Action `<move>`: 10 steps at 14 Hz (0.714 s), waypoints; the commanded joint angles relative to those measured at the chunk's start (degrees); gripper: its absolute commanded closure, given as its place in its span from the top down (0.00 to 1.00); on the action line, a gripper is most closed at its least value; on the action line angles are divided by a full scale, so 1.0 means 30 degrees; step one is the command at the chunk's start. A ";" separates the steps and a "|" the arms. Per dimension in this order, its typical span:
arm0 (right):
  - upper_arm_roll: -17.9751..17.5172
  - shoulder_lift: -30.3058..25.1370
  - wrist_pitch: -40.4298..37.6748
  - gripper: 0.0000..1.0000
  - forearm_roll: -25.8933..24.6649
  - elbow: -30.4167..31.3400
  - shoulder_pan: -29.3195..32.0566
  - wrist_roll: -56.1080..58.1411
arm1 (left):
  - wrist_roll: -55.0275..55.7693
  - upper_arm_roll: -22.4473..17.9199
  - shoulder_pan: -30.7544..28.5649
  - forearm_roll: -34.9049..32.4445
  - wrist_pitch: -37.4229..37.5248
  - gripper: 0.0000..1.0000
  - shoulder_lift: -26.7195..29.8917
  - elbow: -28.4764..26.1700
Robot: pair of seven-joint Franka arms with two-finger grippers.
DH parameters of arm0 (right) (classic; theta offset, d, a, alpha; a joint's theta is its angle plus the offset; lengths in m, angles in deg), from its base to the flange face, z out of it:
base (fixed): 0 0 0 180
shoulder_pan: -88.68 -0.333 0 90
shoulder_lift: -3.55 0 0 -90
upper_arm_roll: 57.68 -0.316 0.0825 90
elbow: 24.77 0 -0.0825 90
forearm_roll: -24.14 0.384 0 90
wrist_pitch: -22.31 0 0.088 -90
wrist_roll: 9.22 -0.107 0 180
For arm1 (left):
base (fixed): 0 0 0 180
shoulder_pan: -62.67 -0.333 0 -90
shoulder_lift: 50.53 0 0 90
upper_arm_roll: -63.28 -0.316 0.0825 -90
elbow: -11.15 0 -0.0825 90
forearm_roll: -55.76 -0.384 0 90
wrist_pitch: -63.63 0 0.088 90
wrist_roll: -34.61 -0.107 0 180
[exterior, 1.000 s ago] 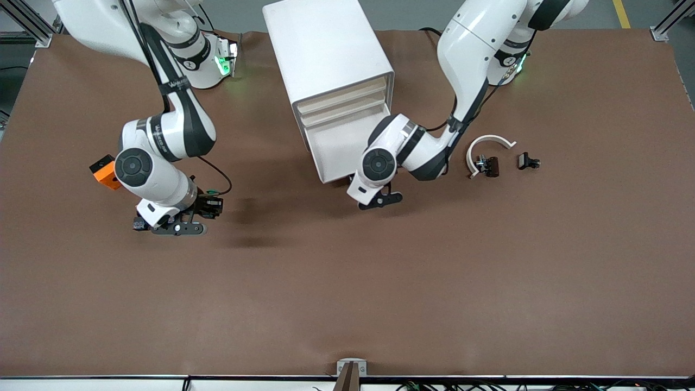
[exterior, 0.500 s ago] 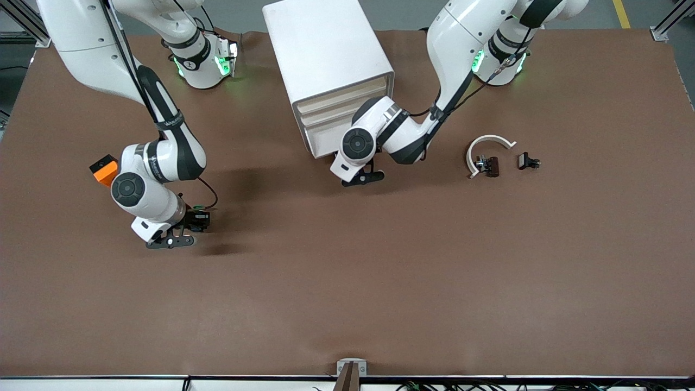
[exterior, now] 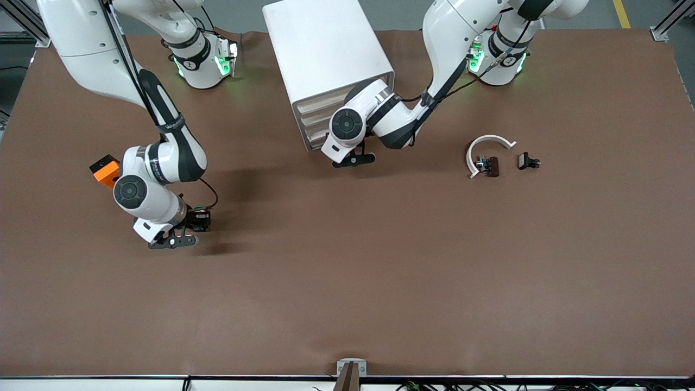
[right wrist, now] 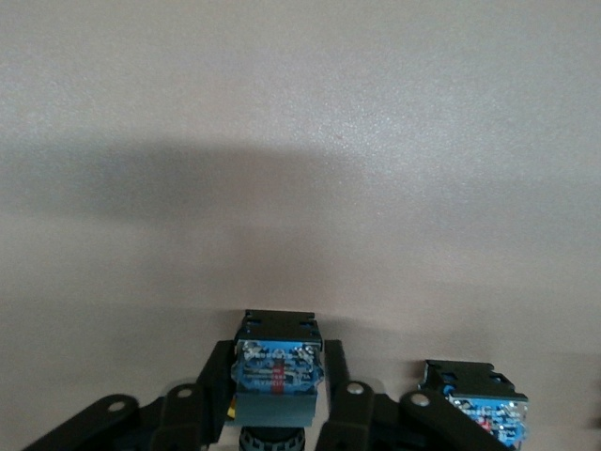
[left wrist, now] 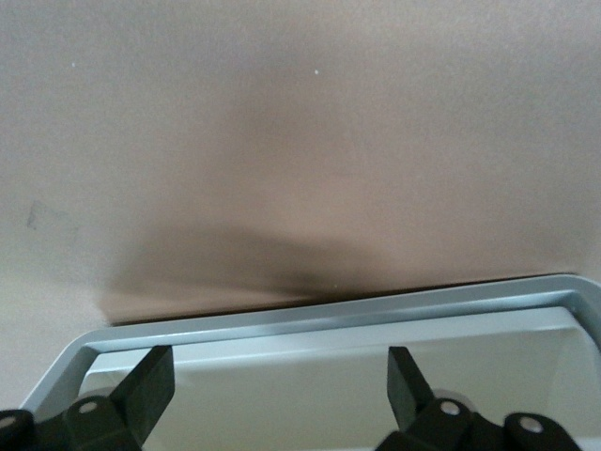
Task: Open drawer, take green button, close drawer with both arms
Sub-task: 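Push the drawer shut with the left gripper while the right gripper lowers the button, then open the right gripper beside the red button and withdraw both grippers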
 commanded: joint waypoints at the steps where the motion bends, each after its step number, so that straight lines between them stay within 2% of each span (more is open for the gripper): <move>1: -0.0385 -0.0396 -0.0947 1.00 -0.0265 -0.0246 0.0750 0.0147 | 0.0128 0.0120 -0.0214 0.0083 -0.0276 1.00 0.0418 -0.0448; 3: -0.0414 -0.1913 -0.3429 1.00 -0.0120 -0.0539 0.0809 0.0118 | -0.0134 -0.0113 -0.0796 -0.0033 -0.0247 1.00 0.0505 -0.0128; 8: -0.0414 -0.6658 -0.8825 1.00 -0.0001 -0.1153 0.1393 0.0176 | -0.1476 -0.0144 -0.5799 -0.0561 0.0016 1.00 0.0650 0.2098; 10: -0.0385 -0.7777 -1.1309 1.00 -0.0001 -0.2348 0.1687 0.0147 | -0.3058 -0.0144 -0.7560 -0.1200 0.0074 1.00 0.0739 0.3267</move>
